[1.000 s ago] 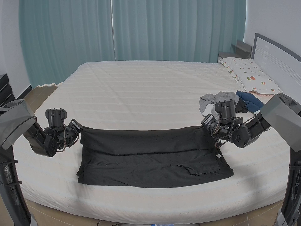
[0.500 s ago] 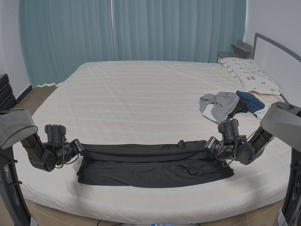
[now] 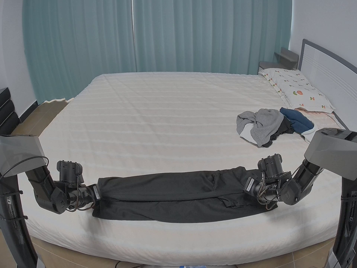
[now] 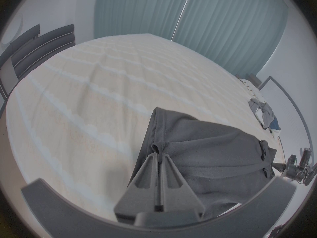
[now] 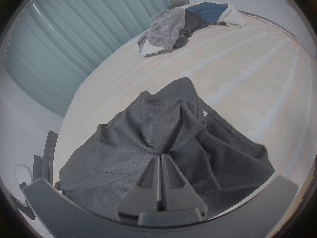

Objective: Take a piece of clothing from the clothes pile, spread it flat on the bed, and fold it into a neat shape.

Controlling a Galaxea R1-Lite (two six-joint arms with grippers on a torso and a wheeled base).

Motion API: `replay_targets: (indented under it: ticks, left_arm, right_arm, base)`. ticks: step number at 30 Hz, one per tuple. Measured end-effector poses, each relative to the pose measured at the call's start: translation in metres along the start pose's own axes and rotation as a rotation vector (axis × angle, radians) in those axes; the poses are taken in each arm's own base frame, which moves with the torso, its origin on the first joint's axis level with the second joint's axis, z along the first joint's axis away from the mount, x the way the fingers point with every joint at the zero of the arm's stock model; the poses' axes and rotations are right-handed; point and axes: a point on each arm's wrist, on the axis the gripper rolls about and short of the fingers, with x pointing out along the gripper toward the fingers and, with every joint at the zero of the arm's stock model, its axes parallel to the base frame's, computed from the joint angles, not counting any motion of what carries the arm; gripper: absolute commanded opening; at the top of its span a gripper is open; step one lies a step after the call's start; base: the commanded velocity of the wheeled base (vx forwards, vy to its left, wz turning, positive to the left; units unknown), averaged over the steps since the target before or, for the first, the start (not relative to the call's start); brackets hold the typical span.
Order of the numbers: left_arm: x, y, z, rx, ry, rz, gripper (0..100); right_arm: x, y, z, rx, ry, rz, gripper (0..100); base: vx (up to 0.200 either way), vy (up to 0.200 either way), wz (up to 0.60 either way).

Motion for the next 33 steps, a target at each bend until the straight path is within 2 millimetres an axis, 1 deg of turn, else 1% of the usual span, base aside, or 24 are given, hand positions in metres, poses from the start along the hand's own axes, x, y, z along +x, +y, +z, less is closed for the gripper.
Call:
replay_targets:
  ticks: [1, 2, 9, 13, 17, 22, 23, 26, 29, 33]
  left_arm:
    - [0.000, 0.000, -0.002, 0.002, 0.014, 0.005, 0]
    - [0.000, 0.001, -0.003, 0.002, 0.026, 0.010, 100]
    - [-0.001, 0.000, -0.003, 0.001, 0.039, 0.014, 100]
    - [-0.001, 0.000, 0.001, -0.017, 0.024, 0.009, 100]
    - [-0.001, -0.002, 0.011, -0.104, -0.011, -0.005, 100]
    - [0.007, -0.011, 0.036, -0.262, -0.090, -0.052, 100]
    - [0.010, -0.014, 0.042, -0.282, -0.105, -0.064, 100]
    - [0.022, -0.017, 0.051, -0.307, -0.124, -0.076, 100]
    - [0.033, -0.018, 0.053, -0.317, -0.121, -0.075, 100]
    - [0.045, -0.017, 0.051, -0.321, -0.108, -0.063, 100]
  right_arm:
    - [0.000, 0.000, 0.000, -0.001, 0.002, -0.002, 0]
    - [0.001, -0.001, -0.001, -0.002, 0.003, -0.003, 100]
    - [0.000, -0.001, 0.001, 0.002, 0.001, -0.002, 100]
    - [-0.006, 0.000, 0.010, 0.020, -0.007, 0.028, 100]
    - [-0.016, -0.001, 0.025, 0.049, -0.013, 0.084, 100]
    - [-0.020, -0.005, 0.045, 0.091, -0.021, 0.146, 100]
    - [-0.019, -0.006, 0.050, 0.104, -0.020, 0.163, 100]
    - [-0.014, -0.007, 0.062, 0.147, -0.026, 0.197, 100]
    - [-0.003, -0.009, 0.071, 0.188, -0.032, 0.214, 100]
    - [0.010, -0.017, 0.079, 0.219, -0.050, 0.238, 100]
  base:
    - [0.000, 0.000, 0.00]
    - [0.000, 0.000, 0.00]
    - [0.000, 0.000, 0.00]
    - [0.000, 0.000, 0.00]
    - [0.000, 0.000, 0.00]
    - [0.000, 0.000, 0.00]
    - [0.000, 0.000, 0.00]
    - [0.000, 0.000, 0.00]
    - [0.000, 0.000, 0.00]
    - [0.000, 0.000, 0.00]
